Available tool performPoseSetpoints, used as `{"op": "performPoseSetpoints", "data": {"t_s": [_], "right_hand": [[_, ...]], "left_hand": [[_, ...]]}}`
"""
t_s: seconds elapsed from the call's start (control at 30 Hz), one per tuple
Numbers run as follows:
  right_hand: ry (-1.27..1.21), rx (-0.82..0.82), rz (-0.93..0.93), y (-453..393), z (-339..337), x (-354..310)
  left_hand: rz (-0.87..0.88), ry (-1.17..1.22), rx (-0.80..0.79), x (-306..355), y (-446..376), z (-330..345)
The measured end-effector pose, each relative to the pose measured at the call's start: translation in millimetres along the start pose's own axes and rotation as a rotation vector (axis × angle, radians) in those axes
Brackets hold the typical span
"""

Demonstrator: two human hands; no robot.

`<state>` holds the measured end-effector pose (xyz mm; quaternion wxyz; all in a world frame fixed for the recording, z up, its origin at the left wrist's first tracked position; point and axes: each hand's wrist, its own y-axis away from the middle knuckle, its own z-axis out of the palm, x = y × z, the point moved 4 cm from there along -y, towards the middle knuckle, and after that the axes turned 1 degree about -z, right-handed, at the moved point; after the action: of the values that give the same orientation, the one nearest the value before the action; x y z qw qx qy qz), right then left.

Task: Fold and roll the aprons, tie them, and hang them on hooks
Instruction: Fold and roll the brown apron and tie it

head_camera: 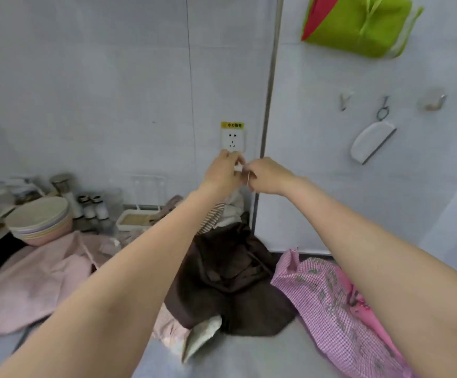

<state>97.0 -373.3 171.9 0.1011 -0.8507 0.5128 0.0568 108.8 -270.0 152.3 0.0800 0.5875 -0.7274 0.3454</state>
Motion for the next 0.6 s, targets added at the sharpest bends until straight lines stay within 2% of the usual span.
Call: {"op": "performPoseSetpoints", "data": {"t_s": [0.1, 0.17, 0.27, 0.37, 0.5, 0.6], "right_hand": [[-0.096, -0.275, 0.108, 9.5, 83.5, -16.8], [-0.140, -0.399, 0.174, 13.9, 129.8, -25.8], [-0.209, -0.527, 0.277, 22.1, 190.9, -52.7], [-0.285, -0.529, 0.359, 28.8, 242.8, -79.5], [-0.350, -0.480, 0.452, 23.9, 275.2, -98.3], [-0.135, -0.574, 0.398, 24.0, 288.3, -120.1]], "left_hand": [[-0.047, -0.115, -0.319, -77.0, 50.0, 22.6], [-0.048, -0.162, -0.499, -115.8, 81.2, 30.4], [-0.056, -0.253, -0.686, -161.2, 122.9, 35.8], [-0.082, -0.289, -0.783, -200.1, 151.7, 37.7], [-0.120, -0.283, -0.823, -233.2, 170.9, 39.6], [-0.130, -0.289, -0.837, -249.8, 183.6, 48.7]]}}
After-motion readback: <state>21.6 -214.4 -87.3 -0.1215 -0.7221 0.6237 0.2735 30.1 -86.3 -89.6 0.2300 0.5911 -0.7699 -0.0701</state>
